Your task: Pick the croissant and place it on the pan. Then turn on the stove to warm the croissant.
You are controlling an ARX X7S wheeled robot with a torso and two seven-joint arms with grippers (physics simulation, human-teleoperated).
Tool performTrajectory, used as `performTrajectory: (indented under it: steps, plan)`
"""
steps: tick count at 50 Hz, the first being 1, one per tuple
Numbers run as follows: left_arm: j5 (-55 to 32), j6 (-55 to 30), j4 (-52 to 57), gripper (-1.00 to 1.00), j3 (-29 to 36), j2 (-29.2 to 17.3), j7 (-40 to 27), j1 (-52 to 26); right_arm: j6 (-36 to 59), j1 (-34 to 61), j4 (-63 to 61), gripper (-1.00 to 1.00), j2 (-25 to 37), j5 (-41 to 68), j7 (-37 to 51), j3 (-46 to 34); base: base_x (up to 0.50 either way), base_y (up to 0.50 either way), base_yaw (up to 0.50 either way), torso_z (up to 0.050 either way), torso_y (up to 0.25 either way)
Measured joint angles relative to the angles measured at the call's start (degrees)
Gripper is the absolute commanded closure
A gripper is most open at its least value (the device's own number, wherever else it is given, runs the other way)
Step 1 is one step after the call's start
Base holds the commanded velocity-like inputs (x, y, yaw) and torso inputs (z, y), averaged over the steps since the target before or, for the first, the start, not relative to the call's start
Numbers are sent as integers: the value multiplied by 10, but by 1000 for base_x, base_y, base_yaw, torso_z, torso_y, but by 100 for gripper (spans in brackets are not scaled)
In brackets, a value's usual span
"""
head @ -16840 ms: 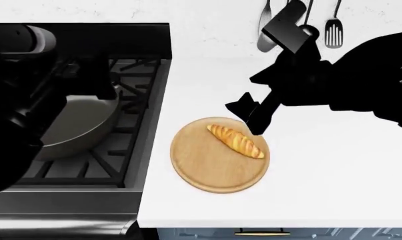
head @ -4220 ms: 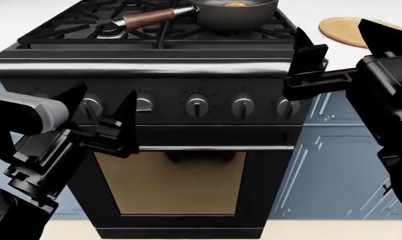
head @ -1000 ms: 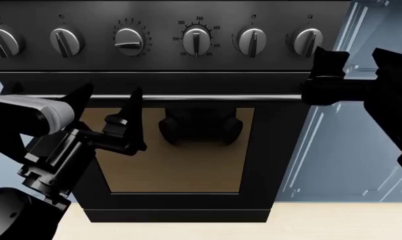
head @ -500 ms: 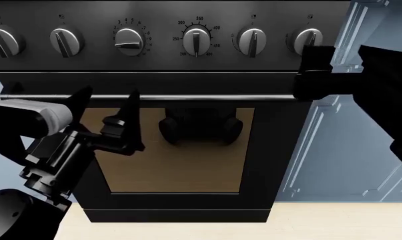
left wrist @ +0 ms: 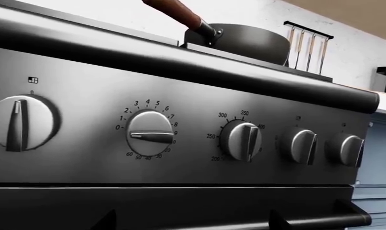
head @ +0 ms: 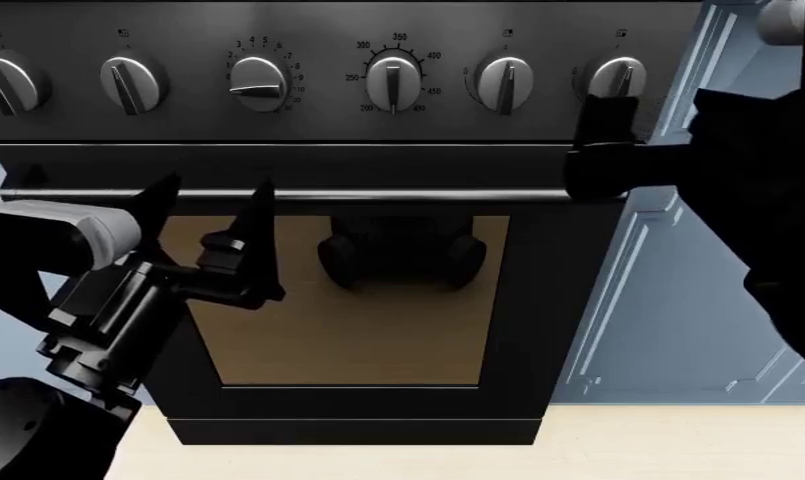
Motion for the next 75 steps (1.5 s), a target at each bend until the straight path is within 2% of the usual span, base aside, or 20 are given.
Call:
performTrajectory:
  steps: [75]
  plan:
    - [9, 5, -16, -100, 11, -6, -3, -6, -30, -25, 68, -100, -23, -140, -88, -22, 0, 0, 0, 0, 0]
